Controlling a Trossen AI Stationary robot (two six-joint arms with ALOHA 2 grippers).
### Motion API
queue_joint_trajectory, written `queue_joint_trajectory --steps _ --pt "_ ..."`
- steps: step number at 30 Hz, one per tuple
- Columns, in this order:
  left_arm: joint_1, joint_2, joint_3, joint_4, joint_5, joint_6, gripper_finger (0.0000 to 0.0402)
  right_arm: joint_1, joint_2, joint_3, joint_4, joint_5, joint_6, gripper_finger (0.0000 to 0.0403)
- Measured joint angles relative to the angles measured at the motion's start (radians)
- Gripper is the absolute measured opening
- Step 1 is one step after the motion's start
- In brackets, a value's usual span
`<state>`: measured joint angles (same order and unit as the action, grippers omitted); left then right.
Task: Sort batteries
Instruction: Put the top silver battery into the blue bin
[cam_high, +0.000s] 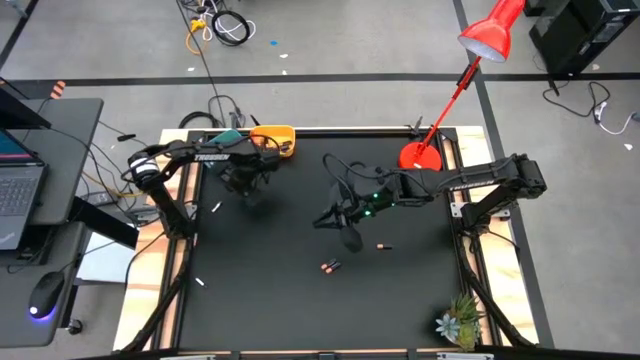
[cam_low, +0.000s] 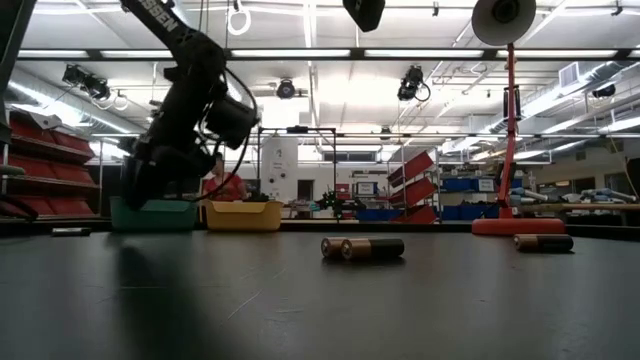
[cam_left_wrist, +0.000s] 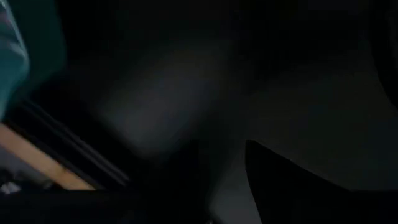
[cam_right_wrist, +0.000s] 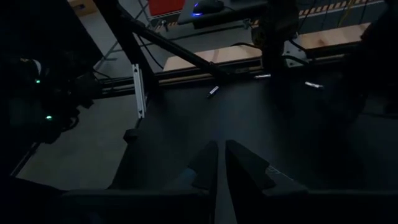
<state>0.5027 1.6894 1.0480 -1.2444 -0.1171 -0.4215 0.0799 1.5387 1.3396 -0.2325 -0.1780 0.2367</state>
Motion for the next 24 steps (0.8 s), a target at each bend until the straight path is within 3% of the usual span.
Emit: queue_joint_trajectory --steps 10,15,24 --pt "0.01 0.0 -0.119 -0.001 -0.045 -0.001 0.02 0.03 0.0 0.0 0.0 0.024 0.014 0.0041" --pt "0.005 0.0 -0.168 0.008 -0.041 -0.002 0.0208 0.032 0.0 0.0 0.0 0.026 0.026 0.0041" --pt "-0.006 -0.005 -0.25 0.105 0.099 0.027 0.0201 0.032 0.0 0.0 -0.002 0.027 0.026 0.0041"
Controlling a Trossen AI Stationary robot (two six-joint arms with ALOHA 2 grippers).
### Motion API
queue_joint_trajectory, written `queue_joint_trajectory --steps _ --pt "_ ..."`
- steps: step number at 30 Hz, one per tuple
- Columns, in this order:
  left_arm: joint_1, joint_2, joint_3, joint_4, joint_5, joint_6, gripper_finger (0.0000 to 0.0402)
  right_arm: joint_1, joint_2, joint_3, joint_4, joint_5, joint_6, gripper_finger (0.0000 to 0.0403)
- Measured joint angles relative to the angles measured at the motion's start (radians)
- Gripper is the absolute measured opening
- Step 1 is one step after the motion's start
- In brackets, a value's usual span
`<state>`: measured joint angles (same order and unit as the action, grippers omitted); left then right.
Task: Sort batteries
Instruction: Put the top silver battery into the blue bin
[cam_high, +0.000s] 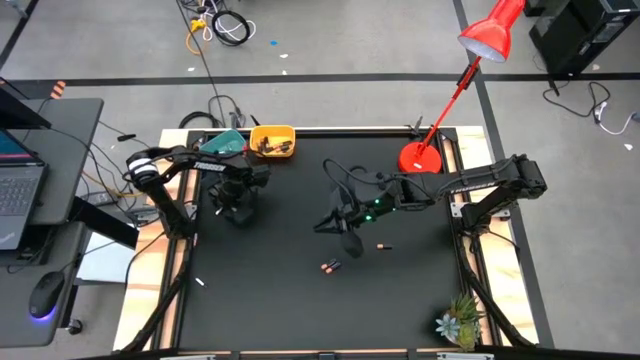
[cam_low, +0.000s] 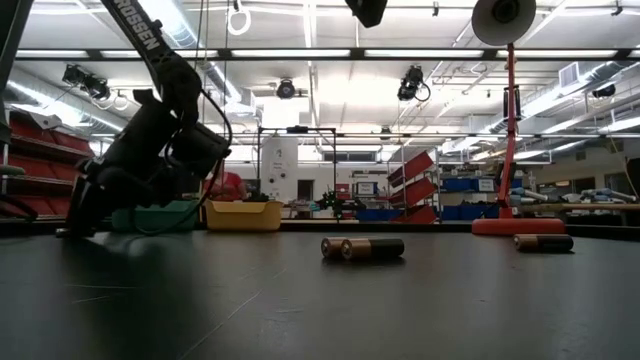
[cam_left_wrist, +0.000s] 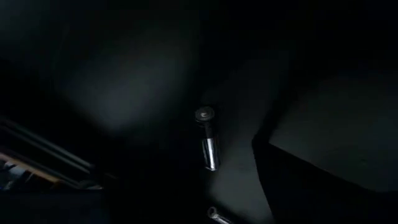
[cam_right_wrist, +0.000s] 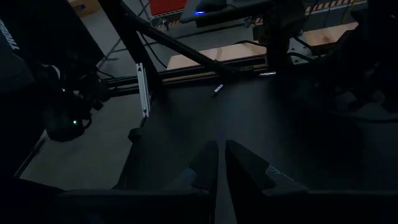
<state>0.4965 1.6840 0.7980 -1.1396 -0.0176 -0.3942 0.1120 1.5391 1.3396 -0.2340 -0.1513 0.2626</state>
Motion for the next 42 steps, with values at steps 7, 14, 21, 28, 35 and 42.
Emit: queue_joint_trajectory --steps 7,14,21,28,35,42 --pt "-0.061 0.0 -0.011 0.037 -0.058 -0.025 0.0091 -0.005 0.0 0.0 0.0 0.0 0.0 0.0041" --pt "-0.109 0.0 -0.015 0.067 -0.071 -0.037 0.0019 -0.018 0.0 0.0 0.0 0.001 0.008 0.0041" --pt "-0.113 -0.015 0.019 0.059 -0.081 -0.024 0.0019 -0.016 0.0 0.0 0.0 0.0 0.023 0.0041" --pt "-0.103 -0.154 0.054 0.075 -0.099 -0.06 0.0002 -0.013 0.0 0.0 0.007 0.005 0.023 0.0041" --pt "-0.003 -0.225 0.132 0.02 -0.153 -0.089 0.0002 -0.013 0.001 0.0 0.021 0.004 0.023 0.0041" --pt "-0.068 -0.221 0.192 -0.089 -0.018 0.099 0.0046 0.011 0.001 0.0 0.018 0.037 0.034 0.0041"
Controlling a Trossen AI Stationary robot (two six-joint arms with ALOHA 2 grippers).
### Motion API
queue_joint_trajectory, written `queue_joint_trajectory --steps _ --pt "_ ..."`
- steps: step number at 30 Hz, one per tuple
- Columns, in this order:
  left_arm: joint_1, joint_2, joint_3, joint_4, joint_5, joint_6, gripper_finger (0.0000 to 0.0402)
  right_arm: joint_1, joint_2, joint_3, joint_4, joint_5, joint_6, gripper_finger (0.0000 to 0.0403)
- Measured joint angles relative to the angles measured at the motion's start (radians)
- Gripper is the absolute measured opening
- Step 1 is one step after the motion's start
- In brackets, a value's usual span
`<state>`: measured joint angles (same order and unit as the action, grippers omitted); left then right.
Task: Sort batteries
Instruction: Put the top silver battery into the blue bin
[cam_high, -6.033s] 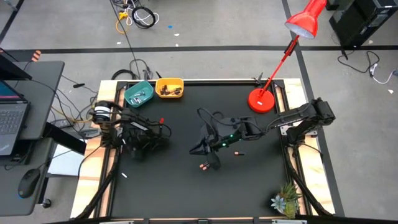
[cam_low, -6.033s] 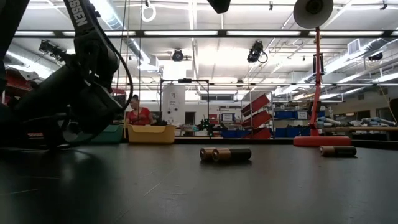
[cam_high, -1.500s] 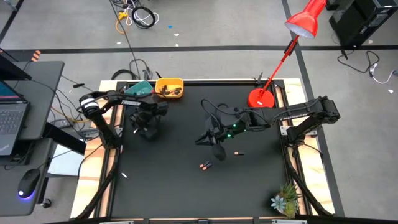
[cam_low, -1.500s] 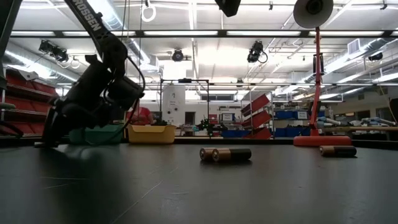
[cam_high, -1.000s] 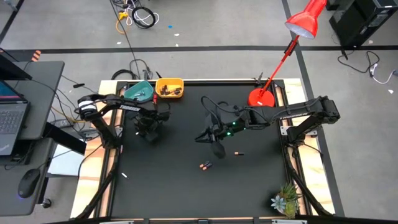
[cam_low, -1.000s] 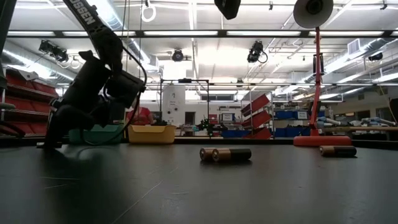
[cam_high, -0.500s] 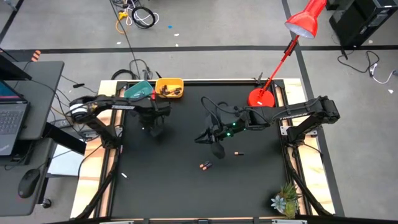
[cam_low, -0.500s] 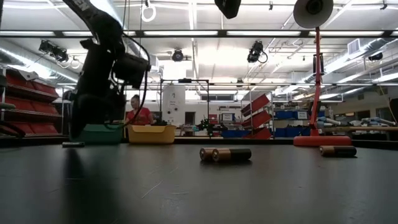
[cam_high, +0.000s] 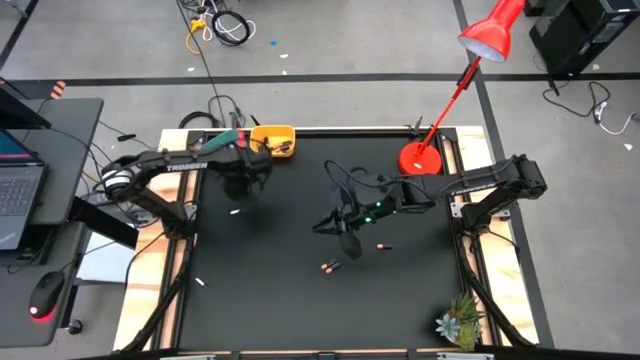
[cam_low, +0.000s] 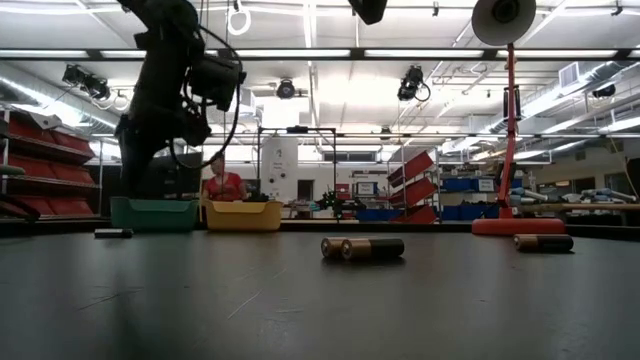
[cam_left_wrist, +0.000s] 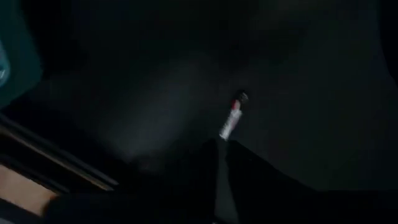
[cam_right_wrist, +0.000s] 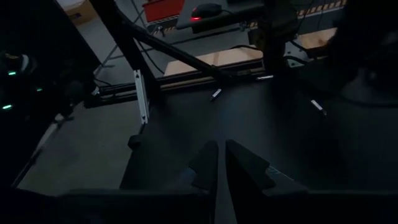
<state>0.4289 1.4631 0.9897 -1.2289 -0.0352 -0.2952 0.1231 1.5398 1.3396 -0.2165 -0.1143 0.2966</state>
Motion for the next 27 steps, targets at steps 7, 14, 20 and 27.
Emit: queue_joint_trajectory --steps 7,14,20,27 --pt "-0.174 0.0 -0.001 0.032 -0.039 0.059 0.0169 0.008 0.0 0.0 -0.001 0.044 0.009 0.0041" --pt "-0.2 -0.007 -0.112 0.144 -0.077 0.071 0.0206 0.001 0.0 0.0 -0.002 0.044 0.024 0.0041" --pt "-0.173 -0.019 -0.186 0.223 -0.108 0.032 0.0189 0.009 0.0 0.0 -0.002 0.044 0.052 0.0041" --pt "-0.115 -0.019 -0.247 0.275 -0.139 0.027 0.0187 0.009 0.0 0.0 -0.002 0.044 0.074 0.0041"
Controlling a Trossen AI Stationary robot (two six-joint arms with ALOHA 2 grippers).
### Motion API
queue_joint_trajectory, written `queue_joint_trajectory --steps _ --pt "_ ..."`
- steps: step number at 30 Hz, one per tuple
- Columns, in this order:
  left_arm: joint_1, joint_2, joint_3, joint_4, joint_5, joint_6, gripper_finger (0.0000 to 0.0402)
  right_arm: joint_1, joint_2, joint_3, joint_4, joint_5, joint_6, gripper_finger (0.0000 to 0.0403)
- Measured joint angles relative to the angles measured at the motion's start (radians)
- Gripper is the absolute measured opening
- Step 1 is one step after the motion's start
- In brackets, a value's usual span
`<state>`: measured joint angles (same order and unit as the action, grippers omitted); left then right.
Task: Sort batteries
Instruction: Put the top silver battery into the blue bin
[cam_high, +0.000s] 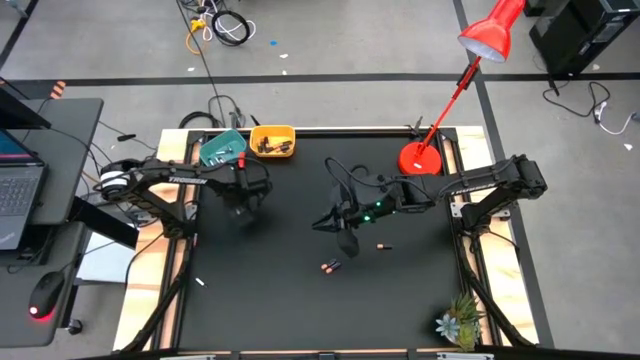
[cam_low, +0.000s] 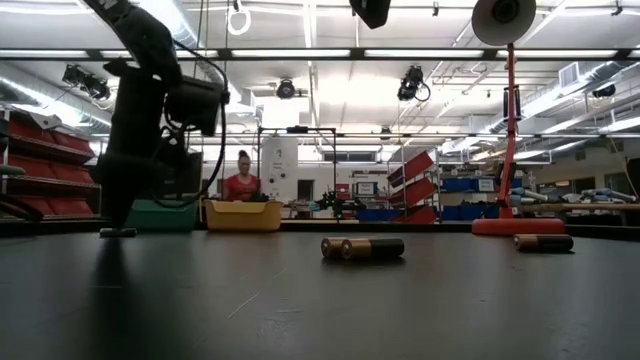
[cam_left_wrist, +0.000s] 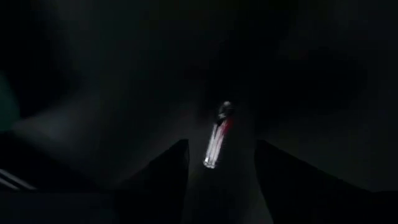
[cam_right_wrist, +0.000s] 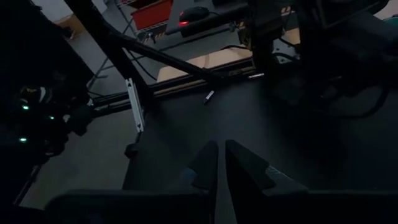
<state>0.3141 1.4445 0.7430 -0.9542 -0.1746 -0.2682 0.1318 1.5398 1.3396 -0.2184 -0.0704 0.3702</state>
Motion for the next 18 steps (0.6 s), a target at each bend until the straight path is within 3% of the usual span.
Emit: queue_joint_trajectory --steps 9,12,16,18 --pt "0.041 0.0 -0.057 0.072 0.071 0.002 0.0173 0.001 0.0 0.0 0.0 0.0 0.005 0.0041" --pt "0.04 0.003 -0.063 0.089 0.09 0.003 0.0127 -0.003 0.0 0.0 0.003 0.0 0.005 0.0041" --pt "0.038 0.014 -0.087 0.112 0.119 -0.02 0.003 -0.008 0.0 0.0 0.008 0.0 0.004 0.0041" --pt "0.037 0.02 -0.091 0.116 0.112 -0.048 0.002 -0.009 0.0 0.0 0.008 0.0 0.005 0.0041"
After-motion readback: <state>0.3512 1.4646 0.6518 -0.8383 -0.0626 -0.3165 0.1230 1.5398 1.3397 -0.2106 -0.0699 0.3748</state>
